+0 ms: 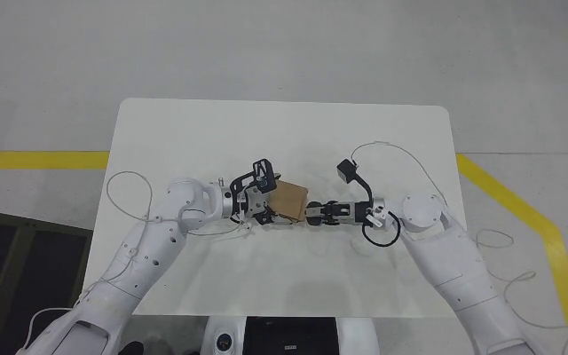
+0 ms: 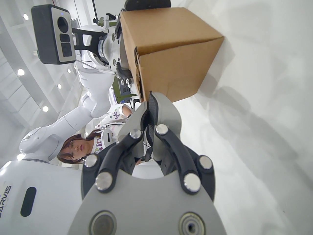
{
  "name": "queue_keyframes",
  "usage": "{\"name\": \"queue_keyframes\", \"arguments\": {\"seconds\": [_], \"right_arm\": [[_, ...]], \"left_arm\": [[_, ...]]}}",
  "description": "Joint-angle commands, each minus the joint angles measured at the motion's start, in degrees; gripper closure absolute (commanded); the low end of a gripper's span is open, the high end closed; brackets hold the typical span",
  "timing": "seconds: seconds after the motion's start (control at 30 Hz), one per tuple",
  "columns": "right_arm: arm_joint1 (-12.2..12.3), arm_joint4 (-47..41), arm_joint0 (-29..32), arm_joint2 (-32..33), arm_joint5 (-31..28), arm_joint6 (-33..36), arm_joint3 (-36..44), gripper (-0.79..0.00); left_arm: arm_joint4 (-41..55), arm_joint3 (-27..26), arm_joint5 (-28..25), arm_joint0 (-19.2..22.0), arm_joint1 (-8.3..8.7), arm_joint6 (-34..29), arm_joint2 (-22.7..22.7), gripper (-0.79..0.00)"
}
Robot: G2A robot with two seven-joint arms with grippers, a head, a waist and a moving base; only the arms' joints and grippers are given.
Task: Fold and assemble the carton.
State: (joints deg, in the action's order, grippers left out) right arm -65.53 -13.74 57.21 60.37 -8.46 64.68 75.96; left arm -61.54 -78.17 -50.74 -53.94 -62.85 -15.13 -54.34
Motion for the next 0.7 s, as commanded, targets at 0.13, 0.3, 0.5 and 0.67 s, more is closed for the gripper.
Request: {"name": "queue_keyframes", "arguments": {"seconds": [0.13, 0.3, 0.5, 0.67], "right_arm": [[-0.31, 0.0, -1.34, -1.09, -0.01, -0.38, -1.13, 0.0], [-0.61, -0.41, -2.23, -1.87, -0.49, -1.06, -2.16, 0.0], [-0.83, -0.67, -2.78, -2.65, -0.9, -1.06, -2.69, 0.0], [-0.75, -0.84, -2.77, -2.5, -0.93, -0.66, -2.61, 0.0]], "left_arm": [[0.12, 0.0, 0.02, -0.06, -0.02, -0.11, 0.03, -0.785], [0.25, -0.15, -0.02, -0.18, 0.0, -0.18, -0.03, -0.785], [0.18, -0.14, -0.02, -0.21, 0.02, -0.26, -0.13, -0.785], [0.54, 0.25, 0.23, -0.18, 0.03, -0.24, -0.35, -0.785]]}}
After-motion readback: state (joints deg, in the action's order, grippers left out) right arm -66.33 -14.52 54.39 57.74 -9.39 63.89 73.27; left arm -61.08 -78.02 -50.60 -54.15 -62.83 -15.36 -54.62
